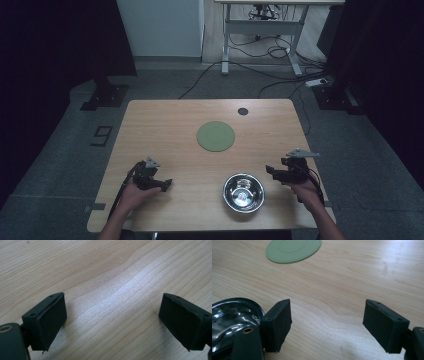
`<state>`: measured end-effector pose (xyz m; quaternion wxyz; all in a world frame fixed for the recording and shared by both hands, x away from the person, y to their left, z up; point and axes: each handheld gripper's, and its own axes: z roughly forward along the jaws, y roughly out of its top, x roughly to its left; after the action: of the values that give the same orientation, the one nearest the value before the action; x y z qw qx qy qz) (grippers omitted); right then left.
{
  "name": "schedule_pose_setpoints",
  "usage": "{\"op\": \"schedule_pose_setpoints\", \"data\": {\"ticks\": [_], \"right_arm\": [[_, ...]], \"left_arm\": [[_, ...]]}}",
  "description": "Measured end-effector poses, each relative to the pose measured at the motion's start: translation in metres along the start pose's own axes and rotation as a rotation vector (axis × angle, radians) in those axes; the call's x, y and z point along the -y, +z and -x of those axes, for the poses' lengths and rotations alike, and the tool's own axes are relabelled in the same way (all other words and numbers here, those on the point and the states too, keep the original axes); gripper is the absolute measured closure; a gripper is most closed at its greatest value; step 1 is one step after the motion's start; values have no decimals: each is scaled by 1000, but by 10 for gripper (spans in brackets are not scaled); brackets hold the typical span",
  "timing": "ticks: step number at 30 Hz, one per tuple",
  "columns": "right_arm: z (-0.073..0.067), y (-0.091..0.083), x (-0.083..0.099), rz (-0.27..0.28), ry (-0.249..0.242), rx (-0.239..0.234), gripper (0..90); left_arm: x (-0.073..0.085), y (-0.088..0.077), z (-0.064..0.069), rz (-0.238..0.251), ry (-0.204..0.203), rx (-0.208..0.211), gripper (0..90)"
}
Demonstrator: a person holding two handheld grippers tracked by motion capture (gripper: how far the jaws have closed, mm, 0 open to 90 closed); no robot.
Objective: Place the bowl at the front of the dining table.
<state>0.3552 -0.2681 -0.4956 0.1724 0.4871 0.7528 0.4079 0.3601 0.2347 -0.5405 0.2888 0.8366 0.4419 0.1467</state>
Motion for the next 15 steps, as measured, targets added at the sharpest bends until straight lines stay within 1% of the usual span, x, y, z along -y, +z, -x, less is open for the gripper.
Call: {"op": "schedule_pose_setpoints", "data": {"ticks": [5, 15], "right_arm": [[-2, -1, 0, 2, 0, -9, 232], [-13, -2, -1, -1, -21, -50, 237]], "left_arm": [[0, 0, 0, 0, 0, 0, 76], [0, 0, 0, 0, 0, 0, 75]]}}
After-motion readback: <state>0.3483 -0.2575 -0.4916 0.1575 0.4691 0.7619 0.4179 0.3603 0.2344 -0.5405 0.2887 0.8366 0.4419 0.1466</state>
